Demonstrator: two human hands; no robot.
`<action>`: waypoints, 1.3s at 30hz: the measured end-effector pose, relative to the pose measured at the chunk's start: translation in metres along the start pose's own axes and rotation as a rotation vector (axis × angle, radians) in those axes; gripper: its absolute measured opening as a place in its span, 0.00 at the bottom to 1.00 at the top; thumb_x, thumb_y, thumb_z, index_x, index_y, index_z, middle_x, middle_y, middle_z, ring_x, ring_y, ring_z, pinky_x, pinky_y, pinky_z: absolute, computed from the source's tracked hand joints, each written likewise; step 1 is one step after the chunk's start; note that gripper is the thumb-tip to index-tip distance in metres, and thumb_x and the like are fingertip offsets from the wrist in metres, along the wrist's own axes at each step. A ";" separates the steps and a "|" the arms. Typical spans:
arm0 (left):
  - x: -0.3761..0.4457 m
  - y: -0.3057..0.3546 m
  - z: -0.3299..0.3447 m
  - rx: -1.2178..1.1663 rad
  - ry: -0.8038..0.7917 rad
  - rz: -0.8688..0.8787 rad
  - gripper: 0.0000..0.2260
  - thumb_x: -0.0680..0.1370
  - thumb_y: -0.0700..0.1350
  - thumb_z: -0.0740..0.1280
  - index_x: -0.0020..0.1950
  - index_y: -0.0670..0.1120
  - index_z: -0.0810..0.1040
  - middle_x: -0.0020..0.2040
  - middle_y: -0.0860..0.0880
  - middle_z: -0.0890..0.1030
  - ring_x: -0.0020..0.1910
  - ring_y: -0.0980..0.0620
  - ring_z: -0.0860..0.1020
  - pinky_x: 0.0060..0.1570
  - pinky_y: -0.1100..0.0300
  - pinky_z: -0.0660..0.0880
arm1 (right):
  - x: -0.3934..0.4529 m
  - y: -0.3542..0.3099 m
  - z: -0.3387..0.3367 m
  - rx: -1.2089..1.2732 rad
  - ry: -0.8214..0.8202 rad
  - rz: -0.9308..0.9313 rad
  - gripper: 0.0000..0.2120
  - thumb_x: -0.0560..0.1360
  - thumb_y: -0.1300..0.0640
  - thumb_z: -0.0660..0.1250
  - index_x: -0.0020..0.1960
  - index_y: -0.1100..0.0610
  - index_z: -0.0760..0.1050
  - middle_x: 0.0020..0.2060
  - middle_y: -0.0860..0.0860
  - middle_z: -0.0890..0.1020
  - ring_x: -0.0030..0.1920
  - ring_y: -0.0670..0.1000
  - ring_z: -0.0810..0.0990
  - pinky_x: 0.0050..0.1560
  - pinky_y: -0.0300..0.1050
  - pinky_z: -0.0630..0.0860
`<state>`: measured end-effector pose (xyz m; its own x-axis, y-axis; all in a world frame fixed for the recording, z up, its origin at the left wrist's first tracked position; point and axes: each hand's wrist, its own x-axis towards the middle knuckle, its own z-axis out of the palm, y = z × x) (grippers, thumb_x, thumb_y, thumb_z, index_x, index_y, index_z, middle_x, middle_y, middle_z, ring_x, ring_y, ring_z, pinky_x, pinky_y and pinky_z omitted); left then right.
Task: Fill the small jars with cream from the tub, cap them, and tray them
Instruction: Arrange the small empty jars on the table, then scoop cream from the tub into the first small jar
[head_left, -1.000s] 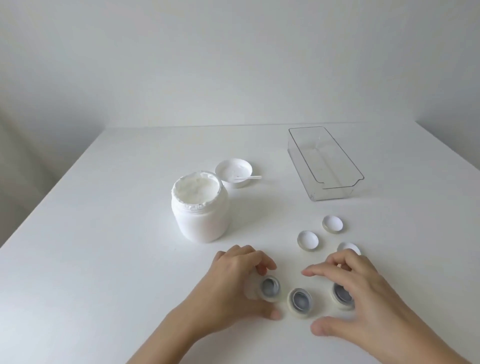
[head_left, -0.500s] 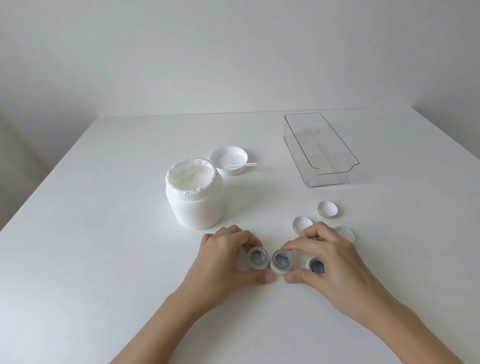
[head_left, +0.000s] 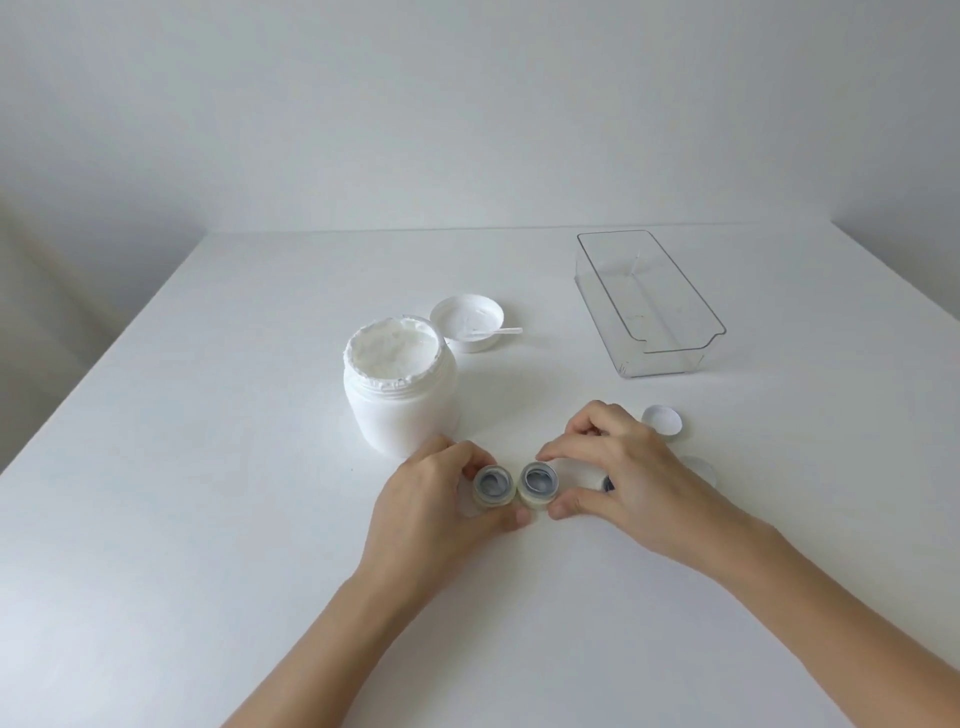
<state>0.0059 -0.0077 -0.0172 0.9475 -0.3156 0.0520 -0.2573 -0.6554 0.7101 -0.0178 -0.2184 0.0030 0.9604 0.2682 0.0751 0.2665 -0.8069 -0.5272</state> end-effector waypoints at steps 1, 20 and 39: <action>0.000 0.000 -0.001 -0.001 0.002 -0.005 0.18 0.62 0.61 0.79 0.45 0.57 0.78 0.42 0.59 0.75 0.41 0.68 0.72 0.35 0.67 0.65 | 0.002 -0.001 -0.004 -0.007 -0.030 -0.006 0.22 0.66 0.43 0.75 0.58 0.44 0.77 0.48 0.42 0.69 0.51 0.39 0.66 0.44 0.27 0.64; -0.028 0.004 -0.041 -0.324 0.124 -0.084 0.15 0.66 0.40 0.81 0.46 0.54 0.82 0.47 0.56 0.80 0.31 0.60 0.77 0.36 0.72 0.72 | 0.142 0.022 -0.009 -0.099 0.176 0.168 0.18 0.73 0.60 0.71 0.61 0.54 0.74 0.48 0.58 0.78 0.44 0.57 0.77 0.46 0.48 0.77; -0.041 -0.003 -0.085 -0.690 0.307 -0.136 0.18 0.58 0.51 0.79 0.47 0.54 0.83 0.42 0.48 0.86 0.37 0.48 0.78 0.46 0.48 0.78 | 0.129 -0.051 -0.069 0.710 0.278 0.055 0.03 0.72 0.60 0.73 0.40 0.59 0.81 0.31 0.52 0.84 0.29 0.47 0.79 0.32 0.37 0.78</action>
<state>-0.0159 0.0660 0.0381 0.9985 0.0086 0.0538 -0.0531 -0.0667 0.9964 0.0977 -0.1785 0.0978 0.9808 0.0190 0.1941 0.1924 -0.2581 -0.9468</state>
